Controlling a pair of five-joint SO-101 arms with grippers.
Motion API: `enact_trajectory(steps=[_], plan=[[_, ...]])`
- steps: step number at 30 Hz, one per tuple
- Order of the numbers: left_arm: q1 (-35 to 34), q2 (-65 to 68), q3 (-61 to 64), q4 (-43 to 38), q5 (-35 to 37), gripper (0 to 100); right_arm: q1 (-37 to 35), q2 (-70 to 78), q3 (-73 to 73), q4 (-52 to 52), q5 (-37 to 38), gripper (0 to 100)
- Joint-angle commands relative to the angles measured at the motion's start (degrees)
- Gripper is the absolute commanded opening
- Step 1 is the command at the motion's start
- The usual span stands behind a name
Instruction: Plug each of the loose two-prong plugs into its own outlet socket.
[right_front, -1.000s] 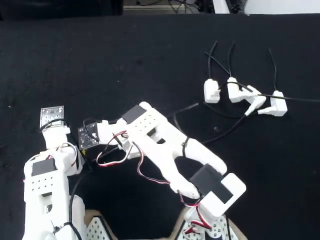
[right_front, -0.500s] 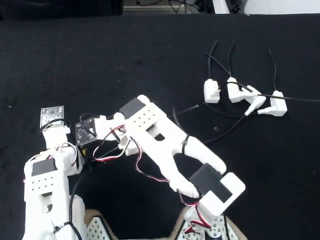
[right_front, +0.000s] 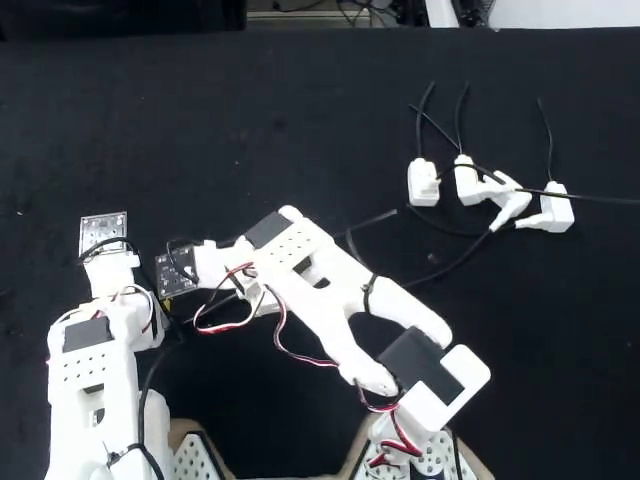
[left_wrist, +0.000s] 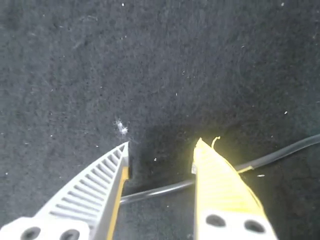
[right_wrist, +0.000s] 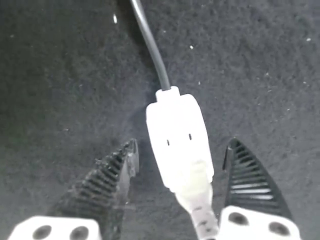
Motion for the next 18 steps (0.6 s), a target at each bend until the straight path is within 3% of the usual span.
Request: enact_trajectory(steps=[1, 11, 13, 16, 18], plan=[[-0.48, -1.14, -0.75, -0.53, 0.0, 21, -0.35, 0.84, -0.4, -0.97, 0.7, 26.8], [-0.48, -1.14, -0.75, -0.53, 0.0, 21, 1.23, 7.52, -5.49, -0.79, 0.7, 25.8], [-0.48, -1.14, -0.75, -0.53, 0.0, 21, 1.41, 7.78, -6.29, -0.79, 0.7, 20.4], [-0.48, -1.14, -0.75, -0.53, 0.0, 21, 2.2, 7.87, -7.52, -1.32, 0.53, 3.6], [-0.48, -1.14, -0.75, -0.53, 0.0, 21, 3.16, 7.6, -8.66, -0.79, 0.35, 3.1]])
